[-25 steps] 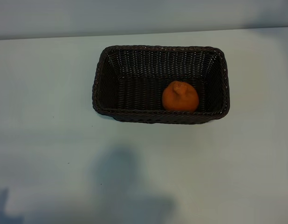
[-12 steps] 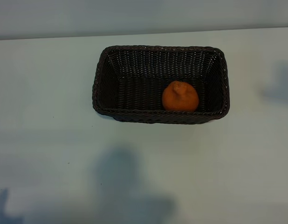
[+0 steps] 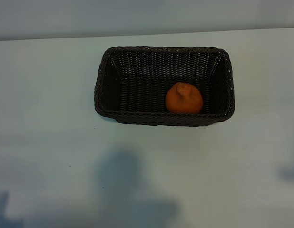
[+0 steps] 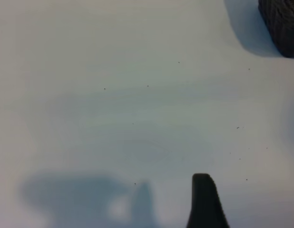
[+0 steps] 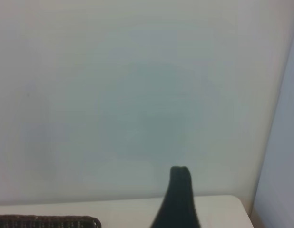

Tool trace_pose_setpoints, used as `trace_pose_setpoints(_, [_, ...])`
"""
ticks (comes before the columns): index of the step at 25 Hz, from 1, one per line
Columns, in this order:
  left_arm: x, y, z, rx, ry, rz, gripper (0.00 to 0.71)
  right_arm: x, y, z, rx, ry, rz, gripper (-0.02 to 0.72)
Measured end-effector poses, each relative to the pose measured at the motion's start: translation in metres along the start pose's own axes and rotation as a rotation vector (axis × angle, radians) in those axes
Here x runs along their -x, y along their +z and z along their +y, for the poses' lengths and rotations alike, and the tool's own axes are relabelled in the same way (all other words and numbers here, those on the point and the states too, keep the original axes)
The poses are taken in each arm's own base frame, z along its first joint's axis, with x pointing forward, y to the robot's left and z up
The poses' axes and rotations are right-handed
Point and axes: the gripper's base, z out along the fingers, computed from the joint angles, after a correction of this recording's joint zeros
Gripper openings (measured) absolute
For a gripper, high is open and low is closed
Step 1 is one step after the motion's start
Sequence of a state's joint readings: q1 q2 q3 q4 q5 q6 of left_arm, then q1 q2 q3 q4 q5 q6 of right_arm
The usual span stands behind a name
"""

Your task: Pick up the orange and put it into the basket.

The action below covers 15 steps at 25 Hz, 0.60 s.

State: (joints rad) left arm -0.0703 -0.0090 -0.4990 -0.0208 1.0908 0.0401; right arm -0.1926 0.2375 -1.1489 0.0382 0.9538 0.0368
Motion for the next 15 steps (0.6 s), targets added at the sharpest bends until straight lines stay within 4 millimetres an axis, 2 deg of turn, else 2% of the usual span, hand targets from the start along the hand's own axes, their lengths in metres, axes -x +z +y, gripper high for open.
trace_pose_setpoints(9, [0.0, 0.0, 0.0, 0.0, -0.001, 0.0, 0.467, -0.067, -0.009, -0.003, 0.005, 0.009, 0.021, 0.579])
trace_pose_setpoints(15, [0.0, 0.0, 0.0, 0.0, -0.001, 0.0, 0.467, -0.094, 0.005, -0.005, 0.0, 0.011, 0.107, 0.553])
